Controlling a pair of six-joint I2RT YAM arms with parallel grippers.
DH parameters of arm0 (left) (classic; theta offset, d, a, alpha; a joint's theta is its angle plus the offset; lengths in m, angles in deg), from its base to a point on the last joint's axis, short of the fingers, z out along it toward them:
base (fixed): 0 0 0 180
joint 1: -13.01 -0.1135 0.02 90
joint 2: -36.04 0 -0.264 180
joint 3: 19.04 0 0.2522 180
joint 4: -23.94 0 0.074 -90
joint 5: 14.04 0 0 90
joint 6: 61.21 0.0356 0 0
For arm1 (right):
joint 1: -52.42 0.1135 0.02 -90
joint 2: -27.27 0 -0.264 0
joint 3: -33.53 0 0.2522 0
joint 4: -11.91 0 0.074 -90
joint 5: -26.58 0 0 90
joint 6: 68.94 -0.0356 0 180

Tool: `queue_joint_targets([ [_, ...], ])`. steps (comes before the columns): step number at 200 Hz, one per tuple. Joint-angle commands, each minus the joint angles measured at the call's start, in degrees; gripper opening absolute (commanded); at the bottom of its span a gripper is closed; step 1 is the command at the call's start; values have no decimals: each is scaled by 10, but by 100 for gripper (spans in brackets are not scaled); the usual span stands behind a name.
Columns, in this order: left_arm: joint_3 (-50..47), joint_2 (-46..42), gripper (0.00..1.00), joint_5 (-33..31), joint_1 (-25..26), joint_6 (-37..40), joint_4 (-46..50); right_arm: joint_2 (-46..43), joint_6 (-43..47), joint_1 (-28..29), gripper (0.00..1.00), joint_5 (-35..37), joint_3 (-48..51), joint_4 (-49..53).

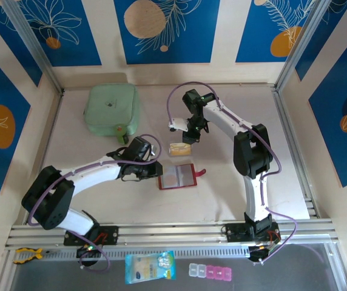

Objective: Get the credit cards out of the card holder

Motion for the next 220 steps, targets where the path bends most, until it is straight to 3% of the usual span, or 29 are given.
queue_joint_targets([
  [1,1,-5,20,1,-5,-1,18,-27,-15,6,14,-12,-8,15],
  [55,3,2,19,-1,-6,1,23,-101,-143,23,14,-40,56,-58],
  [138,-20,16,10,-1,-6,-6,2,-195,-583,88,14,-65,218,-203],
  [171,-36,18,8,-4,-5,-14,-10,-224,-693,107,13,-37,296,-252],
  [220,-34,48,6,18,-5,-19,-42,-271,-783,104,13,-25,384,-298],
])
